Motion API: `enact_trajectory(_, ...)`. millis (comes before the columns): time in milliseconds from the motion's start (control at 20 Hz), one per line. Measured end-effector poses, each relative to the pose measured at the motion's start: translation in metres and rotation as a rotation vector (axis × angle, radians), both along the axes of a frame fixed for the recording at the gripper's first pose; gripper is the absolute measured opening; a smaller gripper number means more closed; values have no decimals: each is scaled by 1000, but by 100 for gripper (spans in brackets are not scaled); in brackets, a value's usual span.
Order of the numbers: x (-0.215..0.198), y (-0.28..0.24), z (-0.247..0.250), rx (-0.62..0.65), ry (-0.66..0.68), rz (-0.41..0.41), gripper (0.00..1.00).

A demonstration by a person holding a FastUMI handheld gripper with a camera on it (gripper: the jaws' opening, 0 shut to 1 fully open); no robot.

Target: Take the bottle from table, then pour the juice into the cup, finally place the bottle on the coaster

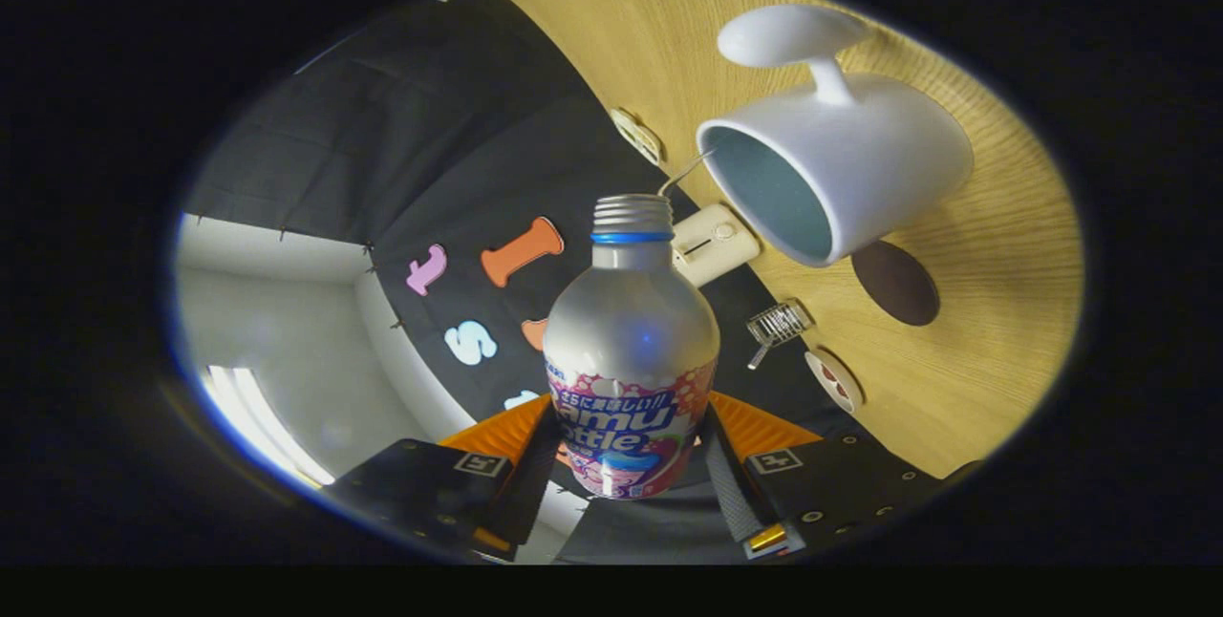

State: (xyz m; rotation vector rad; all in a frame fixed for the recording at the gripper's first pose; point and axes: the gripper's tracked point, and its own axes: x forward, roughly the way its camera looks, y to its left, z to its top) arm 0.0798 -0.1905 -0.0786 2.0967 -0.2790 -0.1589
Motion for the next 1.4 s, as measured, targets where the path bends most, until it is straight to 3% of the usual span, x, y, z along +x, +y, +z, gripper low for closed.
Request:
enact_trajectory(650,-2,2,22,112,-82,-35,76)
enact_trajectory(1400,2,1,60,155,-157,-63,76)
